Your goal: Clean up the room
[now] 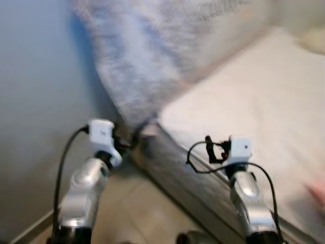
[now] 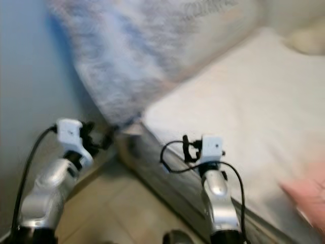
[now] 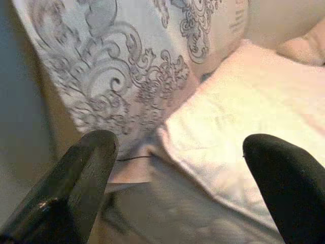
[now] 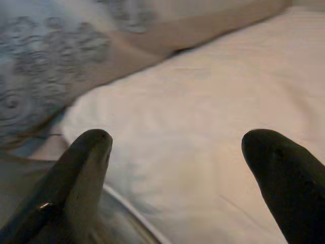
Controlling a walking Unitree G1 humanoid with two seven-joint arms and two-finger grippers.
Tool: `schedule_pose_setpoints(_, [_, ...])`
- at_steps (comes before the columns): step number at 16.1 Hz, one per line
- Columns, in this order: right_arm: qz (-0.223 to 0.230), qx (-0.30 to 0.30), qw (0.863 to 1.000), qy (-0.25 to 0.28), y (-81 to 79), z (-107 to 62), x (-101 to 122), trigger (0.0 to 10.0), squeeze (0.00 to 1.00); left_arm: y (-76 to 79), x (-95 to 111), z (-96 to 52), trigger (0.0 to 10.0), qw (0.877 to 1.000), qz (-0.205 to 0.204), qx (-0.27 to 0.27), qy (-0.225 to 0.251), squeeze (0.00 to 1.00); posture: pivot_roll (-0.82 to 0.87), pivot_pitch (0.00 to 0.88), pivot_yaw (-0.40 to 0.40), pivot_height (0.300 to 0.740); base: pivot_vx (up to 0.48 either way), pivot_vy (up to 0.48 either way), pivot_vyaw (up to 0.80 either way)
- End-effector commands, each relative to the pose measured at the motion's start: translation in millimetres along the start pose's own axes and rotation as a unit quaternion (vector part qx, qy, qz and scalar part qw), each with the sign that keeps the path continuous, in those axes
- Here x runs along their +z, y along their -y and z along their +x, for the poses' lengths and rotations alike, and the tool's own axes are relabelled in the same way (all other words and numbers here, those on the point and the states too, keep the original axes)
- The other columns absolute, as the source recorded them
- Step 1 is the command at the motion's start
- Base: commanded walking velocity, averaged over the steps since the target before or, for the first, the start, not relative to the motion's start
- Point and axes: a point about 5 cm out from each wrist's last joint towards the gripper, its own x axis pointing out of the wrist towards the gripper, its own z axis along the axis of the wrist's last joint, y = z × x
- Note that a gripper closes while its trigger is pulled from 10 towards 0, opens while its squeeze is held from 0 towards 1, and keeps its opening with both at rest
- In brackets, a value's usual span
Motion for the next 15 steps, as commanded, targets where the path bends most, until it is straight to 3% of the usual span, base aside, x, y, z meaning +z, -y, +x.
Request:
schedule_pose_setpoints(1, [-0.019, 0.006, 1.000, 0.003, -1.3, 2.4, 4.4, 10.0, 0.00, -3.4, -9.8, 0.0, 10.0, 0.999, -0.025, 0.012, -0.022, 1.00, -0.06, 0.000, 0.043, 0.711, 0.000, 0.000, -0.73])
schedule_pose_setpoints(2, [-0.023, 0.007, 1.000, 0.000, 0.4, 3.0, 4.2, 10.0, 0.00, -2.5, -14.6, -0.5, 10.0, 0.999, -0.022, 0.012, -0.031, 1.00, -0.06, 0.000, 0.039, 0.711, 0.000, 0.000, -0.73])
schedule_pose_setpoints(3, [-0.020, 0.003, 1.000, -0.007, 4.6, 5.6, 3.3, 10.0, 0.00, 0.8, -16.3, 0.3, 10.0, 0.999, -0.012, 0.008, -0.033, 0.00, -0.07, 0.000, 0.037, 0.711, 0.000, 0.000, -0.73])
schedule_pose_setpoints(8, [-0.015, -0.003, 1.000, -0.009, 6.7, 6.9, 3.3, 10.0, 0.00, 7.8, -12.6, 6.8, 10.0, 0.999, 0.031, -0.016, -0.031, 0.00, -0.07, 0.000, 0.032, 0.711, 0.000, 0.000, -0.74])
schedule_pose_setpoints(11, [0.005, -0.014, 1.000, 0.014, 3.3, 4.3, 7.0, 10.0, 0.00, 1.8, -13.2, 3.1, 10.0, 0.999, 0.022, -0.005, -0.024, 0.00, -0.07, 0.000, 0.034, 0.711, 0.000, 0.000, -0.73])
schedule_pose_setpoints(12, [-0.011, -0.009, 0.999, 0.036, 1.9, 3.3, 12.2, 10.0, 0.00, -0.8, -11.0, 1.4, 10.0, 1.000, 0.019, -0.001, -0.010, 1.00, -0.07, 0.000, 0.034, 0.711, 0.000, 0.000, -0.70])
schedule_pose_setpoints(15, [-0.050, -0.026, 0.993, 0.104, 5.7, 1.7, 34.0, 10.0, 0.00, -7.6, -2.4, 0.5, 10.0, 0.999, 0.043, 0.019, 0.022, 1.00, -0.06, 0.000, 0.035, 0.711, 0.000, 0.000, -0.68])
